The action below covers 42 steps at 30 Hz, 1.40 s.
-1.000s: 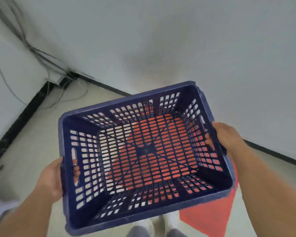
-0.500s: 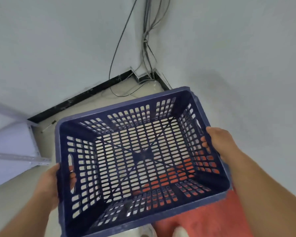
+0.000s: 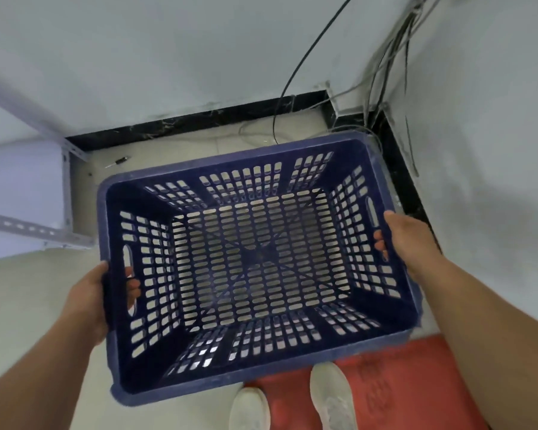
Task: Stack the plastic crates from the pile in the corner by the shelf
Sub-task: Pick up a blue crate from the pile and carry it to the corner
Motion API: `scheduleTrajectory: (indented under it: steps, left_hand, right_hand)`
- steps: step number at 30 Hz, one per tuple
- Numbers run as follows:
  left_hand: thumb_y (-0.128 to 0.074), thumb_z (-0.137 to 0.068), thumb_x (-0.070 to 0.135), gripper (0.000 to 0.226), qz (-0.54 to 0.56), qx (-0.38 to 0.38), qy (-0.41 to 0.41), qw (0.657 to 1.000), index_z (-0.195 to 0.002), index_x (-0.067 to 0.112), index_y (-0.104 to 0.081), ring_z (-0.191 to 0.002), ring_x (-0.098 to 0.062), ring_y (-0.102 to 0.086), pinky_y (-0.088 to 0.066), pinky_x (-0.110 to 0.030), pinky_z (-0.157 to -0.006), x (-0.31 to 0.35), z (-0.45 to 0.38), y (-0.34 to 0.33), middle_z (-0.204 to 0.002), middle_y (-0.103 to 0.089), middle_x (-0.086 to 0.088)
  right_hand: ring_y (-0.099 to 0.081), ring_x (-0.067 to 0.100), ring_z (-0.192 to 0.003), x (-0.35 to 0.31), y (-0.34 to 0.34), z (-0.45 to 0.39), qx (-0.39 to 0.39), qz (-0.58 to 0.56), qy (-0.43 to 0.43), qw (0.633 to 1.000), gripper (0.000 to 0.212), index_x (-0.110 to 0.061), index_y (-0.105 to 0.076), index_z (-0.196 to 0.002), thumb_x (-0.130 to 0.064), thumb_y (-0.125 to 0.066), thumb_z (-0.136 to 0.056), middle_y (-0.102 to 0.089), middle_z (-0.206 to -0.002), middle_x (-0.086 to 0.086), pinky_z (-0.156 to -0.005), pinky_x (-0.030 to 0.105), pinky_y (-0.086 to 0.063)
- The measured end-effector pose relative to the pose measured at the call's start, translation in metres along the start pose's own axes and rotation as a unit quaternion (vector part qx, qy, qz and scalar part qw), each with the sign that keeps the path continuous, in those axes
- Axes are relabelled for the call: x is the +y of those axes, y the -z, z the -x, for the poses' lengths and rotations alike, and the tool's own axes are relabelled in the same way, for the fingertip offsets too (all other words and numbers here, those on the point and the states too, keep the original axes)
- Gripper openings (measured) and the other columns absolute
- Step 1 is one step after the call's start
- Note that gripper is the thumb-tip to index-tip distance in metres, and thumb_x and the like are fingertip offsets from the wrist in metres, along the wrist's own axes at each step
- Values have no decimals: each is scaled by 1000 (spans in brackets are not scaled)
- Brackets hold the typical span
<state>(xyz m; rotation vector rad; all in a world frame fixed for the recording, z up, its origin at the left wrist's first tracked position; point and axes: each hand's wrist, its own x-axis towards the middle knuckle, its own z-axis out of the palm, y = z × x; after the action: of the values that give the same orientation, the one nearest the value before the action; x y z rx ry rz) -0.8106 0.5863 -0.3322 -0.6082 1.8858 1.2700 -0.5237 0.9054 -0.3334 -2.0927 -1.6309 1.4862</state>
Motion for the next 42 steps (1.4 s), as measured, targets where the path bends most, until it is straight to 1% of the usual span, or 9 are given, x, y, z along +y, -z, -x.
scheduleTrajectory:
  steps: [7, 11, 17, 21, 24, 29, 33, 36, 42]
  left_hand:
    - [-35, -97, 38, 41, -18, 13, -5, 1000, -78, 9, -56, -36, -9, -56, -50, -21, -49, -13, -45, -17, -40, -59, 0]
    - [-30, -98, 44, 47, -14, -6, 0, 1000, -79, 10, -57, -35, -10, -55, -43, -29, -62, -12, -50, -14, -42, -60, 0]
    - [-32, -97, 46, 47, -43, 2, -15, 999, -80, 10, -58, -35, -9, -54, -41, -31, -61, -16, -53, -13, -42, -60, 1]
    - [-30, -97, 46, 48, -77, -4, -11, 997, -82, 10, -58, -56, -19, -57, -42, -31, -61, -12, -53, -14, -46, -63, 0]
    - [-36, -95, 49, 48, -125, 20, -1, 992, -96, 7, -59, -77, -28, -58, -45, -38, -71, -8, -43, -13, -76, -69, -13]
    - [-39, -92, 50, 61, -277, 153, -52, 947, -127, 1, -48, -109, -39, -51, -41, -45, -91, -9, 1, -9, -124, -54, -19]
    - [-43, -94, 40, 54, -252, 112, -113, 955, -139, 10, -42, -121, -29, -49, -36, -39, -104, -19, 74, -11, -134, -50, -4]
    - [-44, -94, 37, 50, -229, 65, -119, 964, -138, 12, -44, -125, -26, -47, -35, -40, -108, -27, 133, -11, -139, -50, -9]
    - [-46, -95, 34, 49, -212, 29, -113, 970, -139, 13, -43, -119, -13, -46, -32, -23, -96, -30, 256, 5, -139, -49, -5]
  right_hand:
    - [-54, 23, -66, 14, -29, -38, 7, 17, 5, 1000, 31, -16, -59, -83, -37, -40, -99, -61, -77, 8, -71, 40, -48]
    - [-55, 23, -69, 14, -28, -39, 1, 2, 13, 1000, 28, -20, -57, -85, -40, -42, -98, -63, -81, 9, -71, 41, -48]
    - [-56, 22, -69, 22, -29, -47, 7, 11, 21, 1000, 25, -25, -55, -83, -41, -41, -98, -64, -82, 8, -78, 45, -51]
    - [-59, 24, -71, 23, -29, -51, 13, 26, 28, 999, 27, -26, -55, -84, -42, -40, -98, -64, -80, 7, -87, 50, -53]
    - [-61, 33, -88, 17, -30, -47, 19, 68, 19, 997, 39, -11, -59, -109, -40, -35, -99, -65, -95, 15, -93, 52, -48]
    - [-45, 43, -121, 4, -25, -5, 88, 222, 37, 970, 60, -2, -42, -137, -47, -33, -99, -46, -135, 27, -99, 48, -38]
    - [-56, 37, -107, -1, -17, 55, 45, 239, 119, 963, 65, -8, -51, -125, -58, -28, -92, -57, -120, 21, -91, 52, -47]
    - [-59, 35, -98, -7, -3, 98, 12, 244, 144, 959, 65, -6, -60, -112, -56, -24, -91, -62, -108, 20, -83, 43, -50]
    - [-55, 26, -89, -17, 38, 194, -61, 202, 139, 968, 54, -14, -55, -90, -58, -24, -85, -61, -104, 17, -72, 32, -34]
